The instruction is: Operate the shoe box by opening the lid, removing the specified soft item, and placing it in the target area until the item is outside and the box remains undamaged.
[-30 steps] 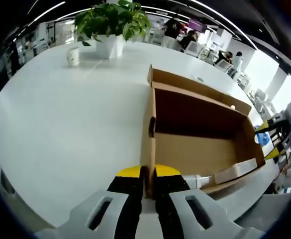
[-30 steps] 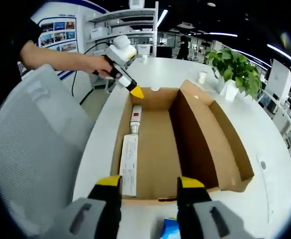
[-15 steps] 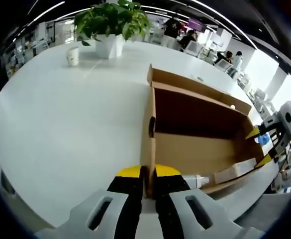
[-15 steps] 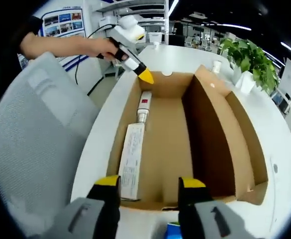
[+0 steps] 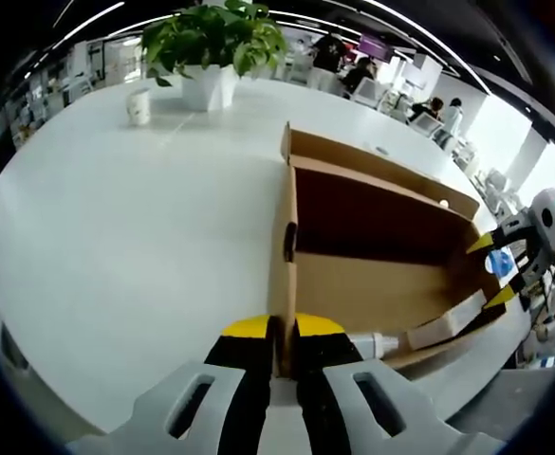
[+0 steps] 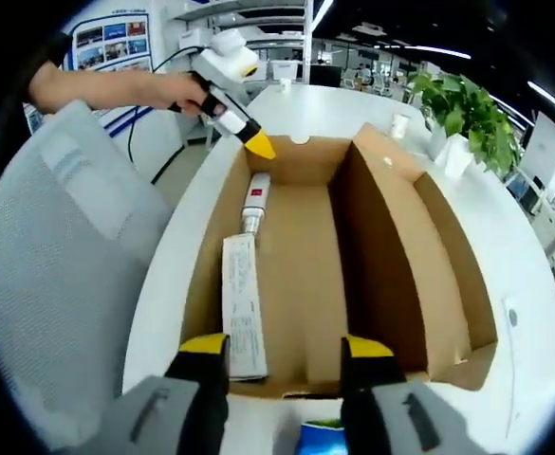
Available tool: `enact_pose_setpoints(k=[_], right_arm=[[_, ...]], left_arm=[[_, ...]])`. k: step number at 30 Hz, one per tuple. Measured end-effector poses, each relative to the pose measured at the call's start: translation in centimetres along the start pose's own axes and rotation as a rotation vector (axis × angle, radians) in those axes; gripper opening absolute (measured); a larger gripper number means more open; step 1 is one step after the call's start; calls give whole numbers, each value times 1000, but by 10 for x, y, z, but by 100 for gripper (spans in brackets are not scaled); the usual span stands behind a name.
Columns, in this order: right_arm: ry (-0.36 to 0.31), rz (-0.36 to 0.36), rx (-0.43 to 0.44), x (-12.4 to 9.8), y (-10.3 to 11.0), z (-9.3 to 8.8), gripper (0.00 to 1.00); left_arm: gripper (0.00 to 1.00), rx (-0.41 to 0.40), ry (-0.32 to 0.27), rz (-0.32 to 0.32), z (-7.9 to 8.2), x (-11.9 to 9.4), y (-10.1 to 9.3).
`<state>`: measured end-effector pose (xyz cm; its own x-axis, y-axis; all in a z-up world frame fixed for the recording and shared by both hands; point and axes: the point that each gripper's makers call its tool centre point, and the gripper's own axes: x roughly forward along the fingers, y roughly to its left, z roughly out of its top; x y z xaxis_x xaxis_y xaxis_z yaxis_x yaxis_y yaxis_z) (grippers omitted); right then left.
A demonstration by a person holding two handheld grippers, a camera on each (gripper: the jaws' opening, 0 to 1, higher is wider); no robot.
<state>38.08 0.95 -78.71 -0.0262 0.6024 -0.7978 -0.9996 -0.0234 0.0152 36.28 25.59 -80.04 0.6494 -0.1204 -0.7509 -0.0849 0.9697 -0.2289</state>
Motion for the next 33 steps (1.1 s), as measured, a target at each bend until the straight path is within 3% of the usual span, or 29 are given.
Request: enact_pose_setpoints(k=[2, 5, 9, 11, 18, 30, 33], right_arm=[[-52, 17, 30, 1, 5, 12, 44], [-64, 35, 35, 6, 11, 18, 43], [-34, 45, 30, 20, 16, 14, 39], [-32, 51, 34, 23, 19, 14, 30], [-25, 48, 13, 29, 28, 15, 17], [-51, 0, -50, 25, 25, 20, 14], [-95, -11, -49, 21, 27, 27, 14]], left_arm=[[5, -3, -2, -1, 0, -1, -1], [5, -5, -1, -2, 0, -1, -2], [5, -8, -4, -4, -1, -1, -2], [5, -5, -4, -3, -1, -1, -2], [5, -2, -1, -2, 0, -1, -1], [5, -4, -3, 0, 0, -2, -1], [5, -6, -4, -2, 0, -2, -2]])
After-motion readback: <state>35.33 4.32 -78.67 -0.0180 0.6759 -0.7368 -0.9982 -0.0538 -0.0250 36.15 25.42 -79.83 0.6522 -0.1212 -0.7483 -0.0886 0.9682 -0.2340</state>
